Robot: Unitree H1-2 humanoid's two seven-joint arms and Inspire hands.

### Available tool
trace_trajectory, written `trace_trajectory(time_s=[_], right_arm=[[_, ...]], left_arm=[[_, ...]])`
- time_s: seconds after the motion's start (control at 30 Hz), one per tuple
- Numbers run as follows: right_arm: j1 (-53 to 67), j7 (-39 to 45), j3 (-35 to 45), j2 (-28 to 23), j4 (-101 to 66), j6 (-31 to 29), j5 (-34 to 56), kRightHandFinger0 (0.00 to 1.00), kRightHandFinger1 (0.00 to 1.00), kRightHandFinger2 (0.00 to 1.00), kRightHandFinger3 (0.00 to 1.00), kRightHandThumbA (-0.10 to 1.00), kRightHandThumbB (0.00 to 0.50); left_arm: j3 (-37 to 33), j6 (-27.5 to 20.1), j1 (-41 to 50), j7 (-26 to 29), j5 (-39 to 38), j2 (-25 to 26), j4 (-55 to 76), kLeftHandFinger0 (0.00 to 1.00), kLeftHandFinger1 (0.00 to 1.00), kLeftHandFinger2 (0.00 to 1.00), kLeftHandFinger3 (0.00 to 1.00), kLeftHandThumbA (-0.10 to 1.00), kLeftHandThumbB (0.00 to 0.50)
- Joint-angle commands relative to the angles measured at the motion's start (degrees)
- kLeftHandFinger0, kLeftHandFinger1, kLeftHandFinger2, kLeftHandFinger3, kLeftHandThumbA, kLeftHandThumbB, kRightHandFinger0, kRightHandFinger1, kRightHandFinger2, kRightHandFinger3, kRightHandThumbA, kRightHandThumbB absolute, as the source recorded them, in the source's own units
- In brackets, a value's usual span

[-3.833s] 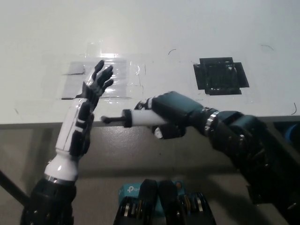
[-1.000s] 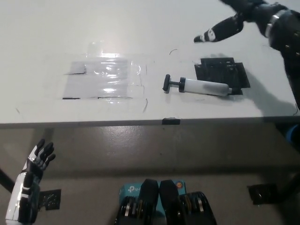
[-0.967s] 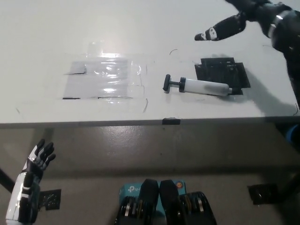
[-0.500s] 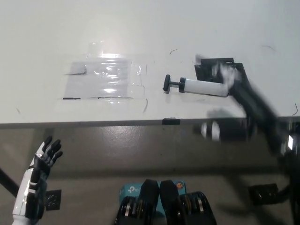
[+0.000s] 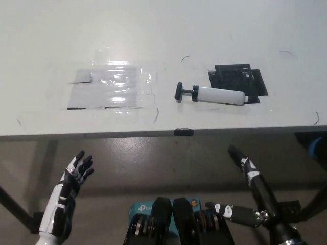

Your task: The robot uses right hand to pick up a small white air pumper and uses its left hand to compress it, and then puts it on the desk

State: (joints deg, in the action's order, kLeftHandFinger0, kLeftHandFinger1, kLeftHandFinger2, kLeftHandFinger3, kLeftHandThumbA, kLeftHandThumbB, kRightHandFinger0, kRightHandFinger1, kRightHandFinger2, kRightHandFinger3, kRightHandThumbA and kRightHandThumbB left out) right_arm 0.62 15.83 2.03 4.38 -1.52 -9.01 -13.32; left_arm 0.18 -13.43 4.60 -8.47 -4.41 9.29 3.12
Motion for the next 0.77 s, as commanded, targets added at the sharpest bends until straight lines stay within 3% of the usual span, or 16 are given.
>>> trace_trajectory(time_s=[0.0, 0.1, 0.2, 0.37, 0.73], right_arm=[[-1.0, -4.5, 0.3, 0.9, 3.2, -7.1, 5.1, 1.0, 1.0, 1.0, 1.0, 1.0, 0.199], [-1.6, -4.9, 0.2, 0.3, 4.5, -7.1, 5.6, 1.0, 1.0, 1.0, 1.0, 1.0, 0.189], [-2.2, -5.2, -0.1, -0.3, 5.8, -7.6, 6.0, 1.0, 1.0, 1.0, 1.0, 1.0, 0.157], [-3.8, -6.6, -1.1, -0.7, 5.1, -6.9, 4.3, 1.0, 1.0, 1.0, 1.0, 1.0, 0.185], [-5.6, -8.6, -3.1, -1.5, 5.6, -7.5, 2.7, 1.0, 1.0, 1.0, 1.0, 1.0, 0.138]], left_arm=[[0.3, -0.3, -1.2, -1.2, 0.4, 2.4, -1.7, 1.0, 1.0, 1.0, 1.0, 1.0, 0.214], [0.2, -0.4, -2.0, -1.2, 0.5, 2.7, -2.5, 1.0, 1.0, 1.0, 1.0, 1.0, 0.239], [-0.1, 0.0, -2.1, -1.2, 0.4, 3.0, -2.3, 1.0, 1.0, 1.0, 1.0, 1.0, 0.23], [0.0, -0.6, -2.6, -1.1, 0.2, 3.0, -3.0, 1.0, 1.0, 1.0, 1.0, 1.0, 0.228], [0.4, -1.3, -1.7, -0.6, 0.1, 2.6, -2.8, 1.0, 1.0, 1.0, 1.0, 1.0, 0.216]])
